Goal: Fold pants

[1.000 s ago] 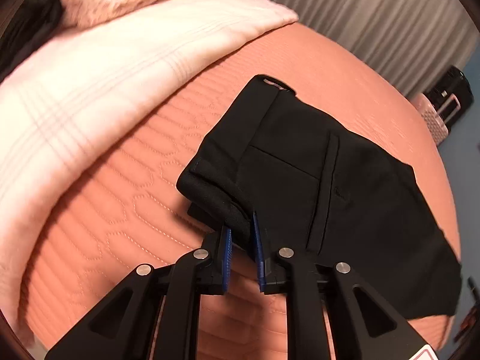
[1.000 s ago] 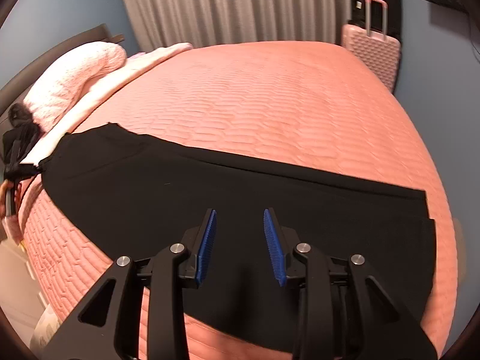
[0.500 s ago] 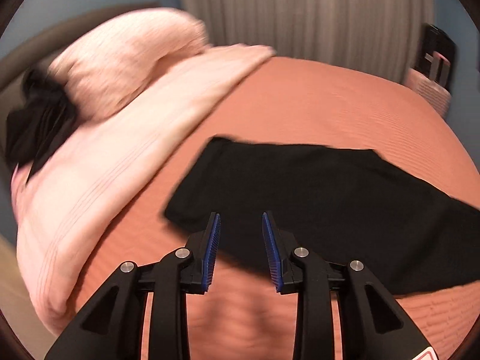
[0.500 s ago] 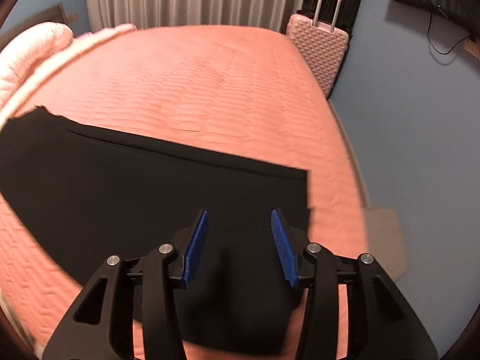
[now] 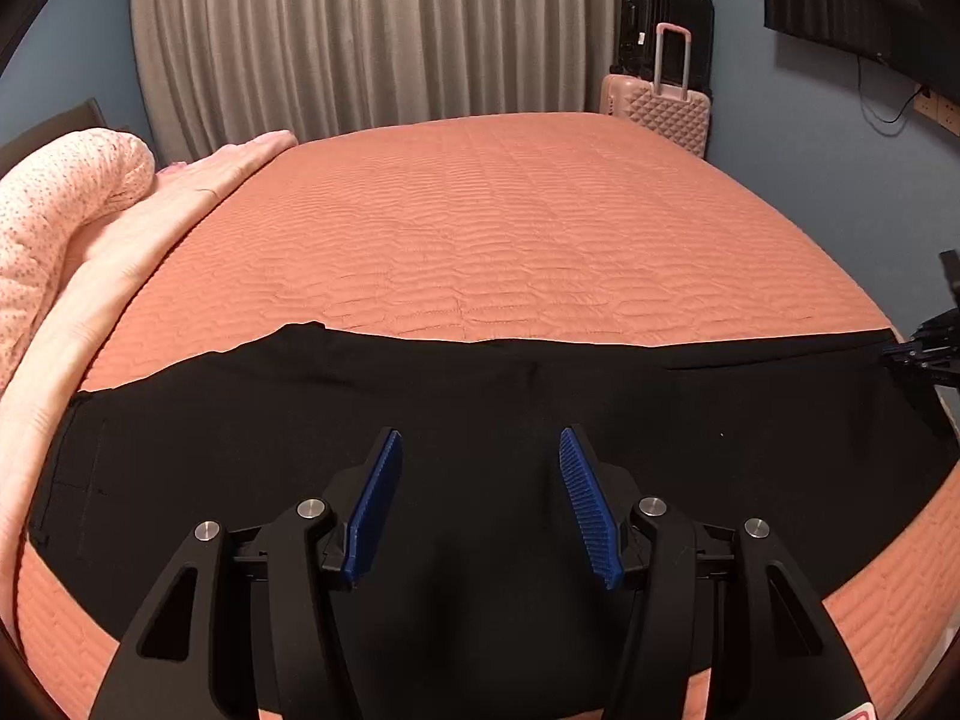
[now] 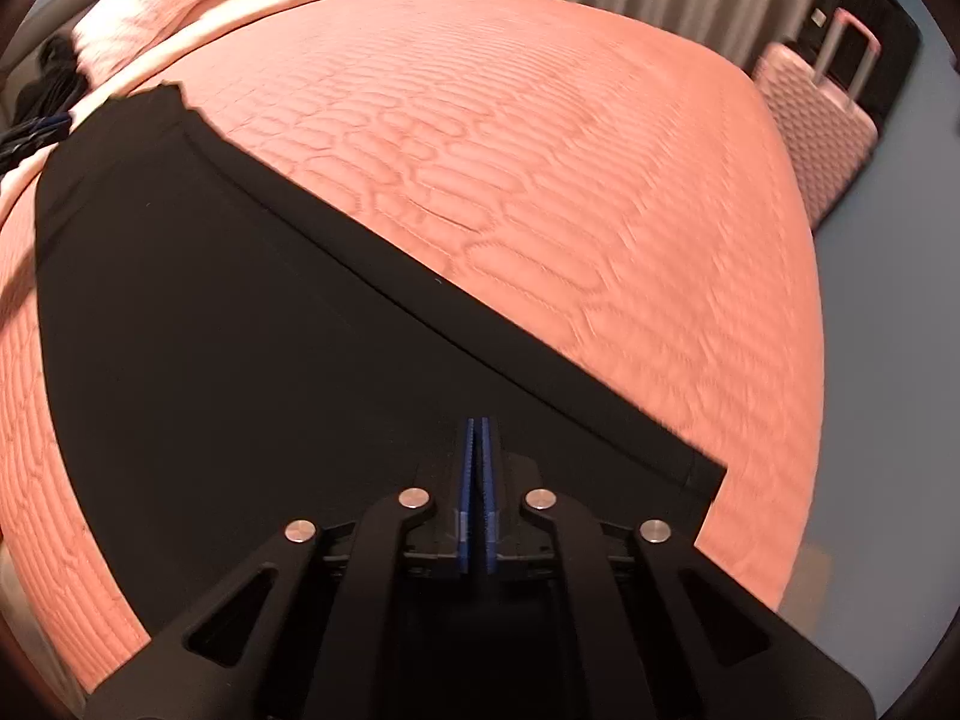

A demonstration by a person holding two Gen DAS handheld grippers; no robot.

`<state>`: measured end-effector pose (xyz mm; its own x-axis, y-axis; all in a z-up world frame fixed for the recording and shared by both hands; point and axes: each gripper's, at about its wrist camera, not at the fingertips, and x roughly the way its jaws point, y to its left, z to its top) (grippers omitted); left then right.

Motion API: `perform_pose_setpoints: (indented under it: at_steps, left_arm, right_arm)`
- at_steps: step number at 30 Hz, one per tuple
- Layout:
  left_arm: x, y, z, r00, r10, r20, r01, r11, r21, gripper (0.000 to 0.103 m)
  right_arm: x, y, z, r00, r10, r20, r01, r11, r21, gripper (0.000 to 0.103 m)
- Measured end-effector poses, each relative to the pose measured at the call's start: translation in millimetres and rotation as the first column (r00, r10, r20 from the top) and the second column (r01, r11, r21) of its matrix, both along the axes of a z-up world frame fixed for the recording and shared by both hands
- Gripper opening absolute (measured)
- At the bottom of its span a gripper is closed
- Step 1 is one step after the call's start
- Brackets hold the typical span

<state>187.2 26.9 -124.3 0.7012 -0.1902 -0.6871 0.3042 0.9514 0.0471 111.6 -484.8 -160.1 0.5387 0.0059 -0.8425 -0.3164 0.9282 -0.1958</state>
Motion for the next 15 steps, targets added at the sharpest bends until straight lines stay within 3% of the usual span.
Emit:
perform_pose_setpoints:
  at_steps: [4,6,7,8,9,10,12,15]
  left_arm:
    - [8.1,-17.1,-11.6,0.998,0.043,0.037,-0.047,0.994,0.104,0.054]
    - [10.4,-25.0,-19.0,0.999,0.042,0.032,-0.046,0.99,0.13,0.054]
    - [10.7,-24.3,-22.2,0.999,0.038,0.024,-0.041,0.99,0.133,0.054]
    - [3.5,-22.5,-24.8,0.999,0.032,0.02,-0.034,0.991,0.132,0.054]
    - [2.5,-23.5,-26.0,1.0,0.027,0.014,-0.028,0.99,0.137,0.054]
    - [1.6,-23.9,-26.3,1.0,0.024,0.015,-0.026,0.989,0.147,0.054]
    - [-1.8,-24.0,-26.6,0.999,0.03,0.027,-0.034,0.987,0.156,0.055]
    - [-7.2,-20.6,-26.9,0.997,0.055,0.052,-0.063,0.983,0.173,0.064]
  right_arm:
    - [6.0,-21.9,26.1,0.991,-0.055,0.118,0.05,0.998,0.046,0.001]
    - [15.4,-38.2,2.5,0.995,-0.097,0.006,0.096,0.994,0.056,0.002]
    - [13.8,-44.2,-8.3,0.992,-0.126,-0.013,0.126,0.991,0.041,0.003]
    - [7.3,-48.3,-2.2,0.988,-0.155,0.023,0.153,0.985,0.078,0.005]
    - [-0.9,-54.0,6.9,0.973,-0.224,0.049,0.218,0.97,0.104,0.022]
    - [-18.2,-60.4,19.0,0.947,-0.306,0.096,0.291,0.946,0.143,0.049]
    - [-69.9,-70.9,32.2,0.904,-0.396,0.162,0.347,0.9,0.262,0.077]
    - [-116.8,-83.1,18.5,0.871,-0.489,0.037,0.437,0.808,0.395,0.072]
